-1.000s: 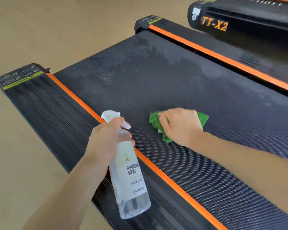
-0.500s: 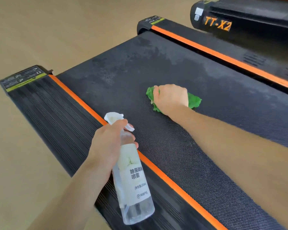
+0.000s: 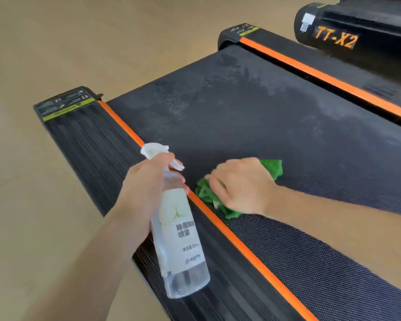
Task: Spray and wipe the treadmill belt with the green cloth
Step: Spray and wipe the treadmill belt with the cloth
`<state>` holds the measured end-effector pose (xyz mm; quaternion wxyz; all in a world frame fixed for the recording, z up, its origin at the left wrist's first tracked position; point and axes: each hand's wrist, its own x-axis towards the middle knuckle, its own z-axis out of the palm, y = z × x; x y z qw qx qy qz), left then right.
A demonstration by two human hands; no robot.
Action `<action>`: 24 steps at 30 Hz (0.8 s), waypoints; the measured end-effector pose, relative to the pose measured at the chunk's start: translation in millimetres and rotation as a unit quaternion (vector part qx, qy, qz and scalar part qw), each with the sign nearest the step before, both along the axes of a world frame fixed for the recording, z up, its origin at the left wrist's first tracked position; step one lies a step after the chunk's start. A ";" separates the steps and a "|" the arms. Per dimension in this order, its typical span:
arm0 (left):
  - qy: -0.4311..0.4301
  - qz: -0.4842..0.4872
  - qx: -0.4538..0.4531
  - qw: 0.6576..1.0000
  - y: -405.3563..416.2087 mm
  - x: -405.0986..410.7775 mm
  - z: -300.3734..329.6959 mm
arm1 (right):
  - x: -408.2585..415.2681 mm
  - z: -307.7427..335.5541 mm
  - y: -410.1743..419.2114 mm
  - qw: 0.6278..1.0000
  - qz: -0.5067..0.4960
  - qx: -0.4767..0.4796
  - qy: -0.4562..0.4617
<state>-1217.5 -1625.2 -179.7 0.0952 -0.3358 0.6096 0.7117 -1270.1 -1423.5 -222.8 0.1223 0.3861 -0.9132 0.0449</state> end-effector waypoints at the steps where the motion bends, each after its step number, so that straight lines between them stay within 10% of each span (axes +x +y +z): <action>1: 0.003 0.007 0.001 1.000 -10.6 -0.1 -1.8 | -22.7 -0.5 -21.5 0.999 -0.041 -0.002 0.005; 6: 0.030 -0.001 0.019 0.999 -20.8 9.1 -10.2 | -78.1 6.7 -83.4 0.974 -0.224 0.006 -0.031; 14: -0.018 -0.010 0.016 1.000 -22.4 0.9 -13.5 | 57.3 4.3 8.6 0.996 -0.041 -0.016 -0.076; 24: -0.037 -0.027 0.022 0.999 -33.2 -19.4 -12.7 | -93.2 4.4 -146.1 0.989 -0.140 0.021 -0.029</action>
